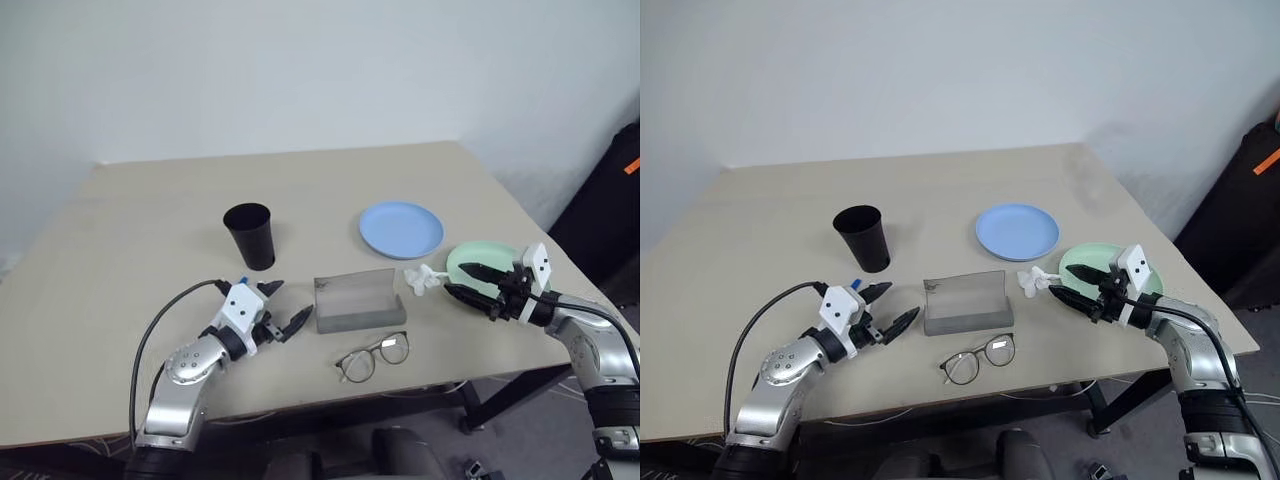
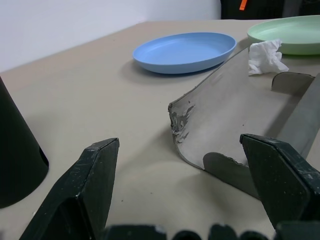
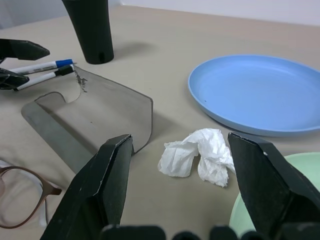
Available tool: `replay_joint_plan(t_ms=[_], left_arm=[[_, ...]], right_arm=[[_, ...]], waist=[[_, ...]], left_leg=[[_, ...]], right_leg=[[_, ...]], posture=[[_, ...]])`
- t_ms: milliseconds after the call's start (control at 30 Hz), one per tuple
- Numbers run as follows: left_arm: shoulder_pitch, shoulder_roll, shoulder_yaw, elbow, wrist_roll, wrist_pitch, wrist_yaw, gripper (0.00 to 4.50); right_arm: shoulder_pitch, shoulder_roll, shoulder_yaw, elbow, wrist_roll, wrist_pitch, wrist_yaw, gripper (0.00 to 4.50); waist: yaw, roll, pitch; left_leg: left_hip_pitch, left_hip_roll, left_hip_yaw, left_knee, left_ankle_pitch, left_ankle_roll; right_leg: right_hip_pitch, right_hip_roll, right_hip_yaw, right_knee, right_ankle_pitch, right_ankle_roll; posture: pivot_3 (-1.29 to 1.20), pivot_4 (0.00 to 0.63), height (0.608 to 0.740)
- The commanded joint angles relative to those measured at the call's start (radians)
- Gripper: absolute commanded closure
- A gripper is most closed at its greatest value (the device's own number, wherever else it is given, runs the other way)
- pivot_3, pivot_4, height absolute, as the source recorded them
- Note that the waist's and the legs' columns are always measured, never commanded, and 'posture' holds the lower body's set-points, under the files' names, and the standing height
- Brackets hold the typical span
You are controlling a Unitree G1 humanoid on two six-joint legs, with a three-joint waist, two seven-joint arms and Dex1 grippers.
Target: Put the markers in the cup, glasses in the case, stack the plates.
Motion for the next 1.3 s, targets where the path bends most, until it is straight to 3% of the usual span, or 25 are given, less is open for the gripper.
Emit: replay_joint_plan(t_ms=[33,667,933,1300], left_arm=[[-0.033,0.004,0.006,-0.002,-0.007,-0.027,-0.012,0.39],[-0.033,-0.015,-0.02,-0.005,-0.002,-0.013,-0.01,0.39],[-0.082,-0.011,-0.037,0.005,-0.022,0.007,-0.061,0.39],[-0.097,-0.014,-0.05,-0.008,-0.022,0.025,-0.093,0.39]], right_arm=[[-0.005,-0.002,-0.028,-0.039,0.002,-0.017,-0.017,1.19],[0.038,-0.065,0.017,-0.107,-0.091,0.066,-0.1,1.19],[-0.022,-0.116,0.077,-0.045,-0.166,0.163,-0.104,1.19],[-0.09,-0.106,0.096,-0.017,-0.164,0.349,-0.127,1.19]], waist=[[0.0,0.0,0.0],[0.0,0.0,0.0],[0.0,-0.001,0.0],[0.0,-0.001,0.0]], left_leg=[[0.0,0.0,0.0,0.0,0.0,0.0],[0.0,0.0,0.001,0.0,0.0,0.0],[0.0,0.0,0.002,0.001,0.0,0.0],[0.0,-0.001,0.001,0.0,0.002,0.004]], right_leg=[[0.0,0.0,0.0,0.0,0.0,0.0],[0.0,0.0,0.001,0.0,0.0,0.0],[0.0,0.0,0.002,0.0,0.0,0.0],[0.0,0.001,0.003,0.0,0.0,0.0]], posture=[[0.0,0.0,0.74],[0.0,0.0,0.74],[0.0,0.0,0.74],[0.0,0.0,0.74]])
